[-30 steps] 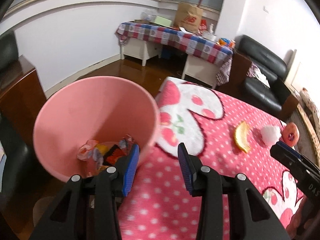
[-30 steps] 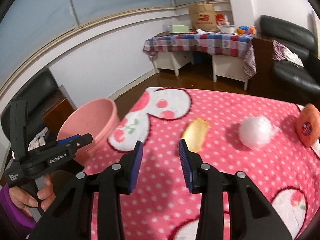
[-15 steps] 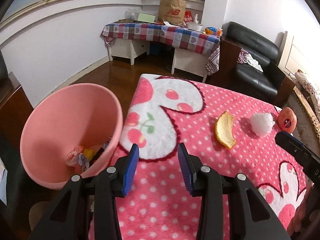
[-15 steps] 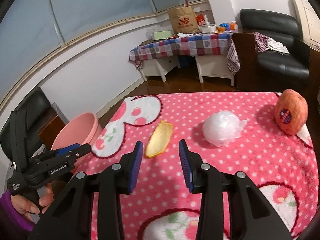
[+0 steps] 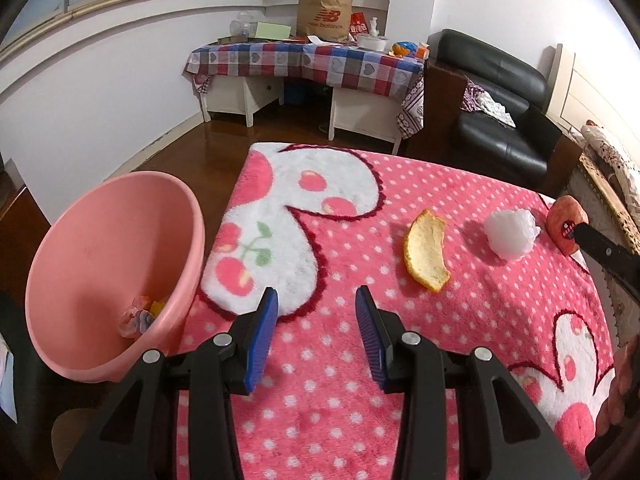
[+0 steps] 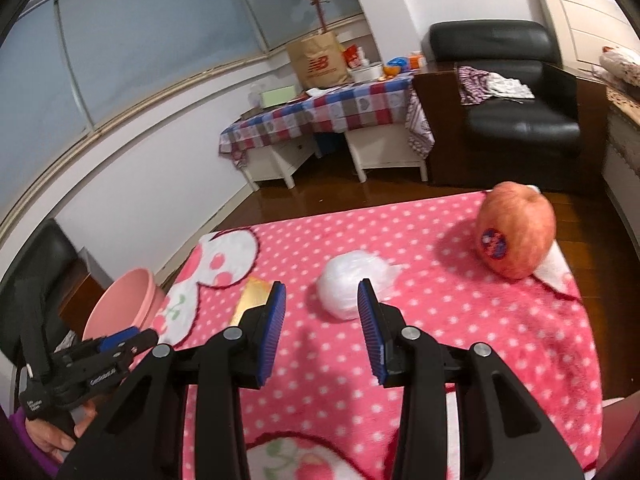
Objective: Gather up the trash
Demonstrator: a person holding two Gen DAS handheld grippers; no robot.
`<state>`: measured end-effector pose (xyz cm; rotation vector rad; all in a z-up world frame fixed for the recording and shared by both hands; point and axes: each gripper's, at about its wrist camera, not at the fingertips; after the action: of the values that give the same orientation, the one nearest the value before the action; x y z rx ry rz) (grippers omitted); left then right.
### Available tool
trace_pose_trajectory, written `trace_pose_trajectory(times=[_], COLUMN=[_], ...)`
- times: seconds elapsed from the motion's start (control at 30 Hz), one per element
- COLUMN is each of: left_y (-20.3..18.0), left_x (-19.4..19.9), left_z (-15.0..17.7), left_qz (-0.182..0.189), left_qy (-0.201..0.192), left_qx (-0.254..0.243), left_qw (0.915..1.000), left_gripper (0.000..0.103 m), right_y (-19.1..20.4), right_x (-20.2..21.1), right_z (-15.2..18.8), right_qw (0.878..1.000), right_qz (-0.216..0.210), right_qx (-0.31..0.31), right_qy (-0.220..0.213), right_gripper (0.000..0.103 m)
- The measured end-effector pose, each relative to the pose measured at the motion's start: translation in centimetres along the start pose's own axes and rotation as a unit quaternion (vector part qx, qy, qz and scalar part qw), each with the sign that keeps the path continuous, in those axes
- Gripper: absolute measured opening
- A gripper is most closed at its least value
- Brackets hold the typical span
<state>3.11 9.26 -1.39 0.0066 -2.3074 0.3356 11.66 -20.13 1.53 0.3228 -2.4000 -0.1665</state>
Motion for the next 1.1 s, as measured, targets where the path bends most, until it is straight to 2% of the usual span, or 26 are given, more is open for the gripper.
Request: trace_pose_trajectory(times=[0.37,0.47,0.57,0.77,1.1], left_y=[-0.8,-1.2,-1.6,-2.5,-3.7], left_x=[-1.2,-1.6,-2.0,-2.5,-3.6], left_z=[-0.1,-0.3,-0.5,-1.0,-1.7], left_qz=[0.010,0.013,0.019,0.033,0.060], left_qy=[0.008,0.011,0.011,0.006,0.009], left_qx=[-0.012,-0.014,-0.019,-0.030,-0.041], left_qw=[0.9998,0.9998,0.9996,0.9990,0.9973], left_gripper=[0.040,0.040,0.040,0.040,0.043], right_y=[-3.5,-4.1,-4.6,-4.7,-2.0], right_x=[-1.4,-1.7,-1.9,-2.8,-7.0], right_z=[-0.9,-1.0,-1.0,-0.6,-1.3], right_qw=[0.999,0.999,0.999,0.999,0.998], right_qz=[0.027,0.026,0.024,0.018,-0.011], right_qx=[-0.035,-0.040,-0.040,-0.038,-0.021], right_qy=[0.000,0.000,0.001,0.017,0.062], right_gripper=[0.038,0.048,0.048,0.049,0.049])
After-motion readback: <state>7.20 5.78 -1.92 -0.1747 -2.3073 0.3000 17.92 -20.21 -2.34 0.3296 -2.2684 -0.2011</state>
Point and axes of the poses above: each gripper's, at about its wrist camera, not at the fingertips, and x roughly against the way its jaws point, y to its left, z to its underside, and after that the axes turned 14 degrees about z, right-handed
